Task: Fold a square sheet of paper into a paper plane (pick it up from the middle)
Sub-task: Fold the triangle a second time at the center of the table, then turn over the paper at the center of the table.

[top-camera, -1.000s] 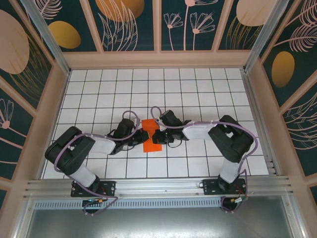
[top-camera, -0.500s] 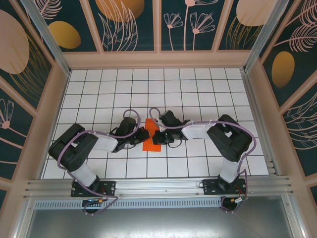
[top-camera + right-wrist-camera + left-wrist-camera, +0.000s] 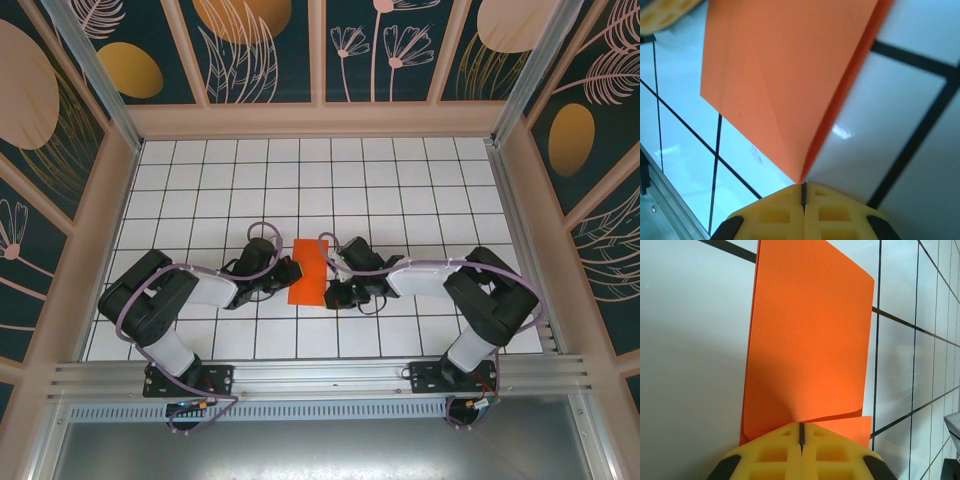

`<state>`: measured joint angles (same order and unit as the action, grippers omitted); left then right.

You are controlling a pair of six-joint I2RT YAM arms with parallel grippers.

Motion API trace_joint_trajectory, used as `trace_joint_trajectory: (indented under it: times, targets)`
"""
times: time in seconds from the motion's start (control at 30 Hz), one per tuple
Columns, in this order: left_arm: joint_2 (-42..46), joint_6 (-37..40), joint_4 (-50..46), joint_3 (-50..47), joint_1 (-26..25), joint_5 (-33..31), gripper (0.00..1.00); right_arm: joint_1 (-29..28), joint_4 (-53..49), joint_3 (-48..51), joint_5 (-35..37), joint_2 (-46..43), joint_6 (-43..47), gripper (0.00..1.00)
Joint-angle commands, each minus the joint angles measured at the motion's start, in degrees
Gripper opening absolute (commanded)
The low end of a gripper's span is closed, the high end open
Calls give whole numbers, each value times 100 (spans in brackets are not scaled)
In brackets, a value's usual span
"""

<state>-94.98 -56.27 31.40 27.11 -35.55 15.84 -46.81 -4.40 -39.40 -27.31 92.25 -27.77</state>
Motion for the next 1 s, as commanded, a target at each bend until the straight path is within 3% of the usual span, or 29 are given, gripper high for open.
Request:
trace_joint_trajectory:
  times: [0.0,0.07,0.13,0.23,0.43,0.67,0.77,0.97]
  targets:
    - [-141,-18,-669,-96,-5,-304,0,49,-222,19,177,-415,-141,0]
    - [-22,24,-614,62,3,-199,0,207,75,-48,272,-672,-342,3]
    - [132,94,-568,290,-4,-36,0,439,449,-60,365,-862,-567,10]
    - [416,128,-679,685,-4,-8,8,840,995,14,419,-936,-807,26]
    - [1021,-211,-1078,817,3,-671,47,1325,1476,-56,-166,-676,-717,50]
    - [1915,-417,-1793,464,1,-1582,85,1354,1606,-234,-706,-82,-381,52]
    - [2257,-453,-1777,205,-1,-1672,98,1353,1730,-236,-803,104,-361,51]
    - [2323,-443,-1503,62,4,-1514,98,1266,1901,-334,-980,489,-365,42]
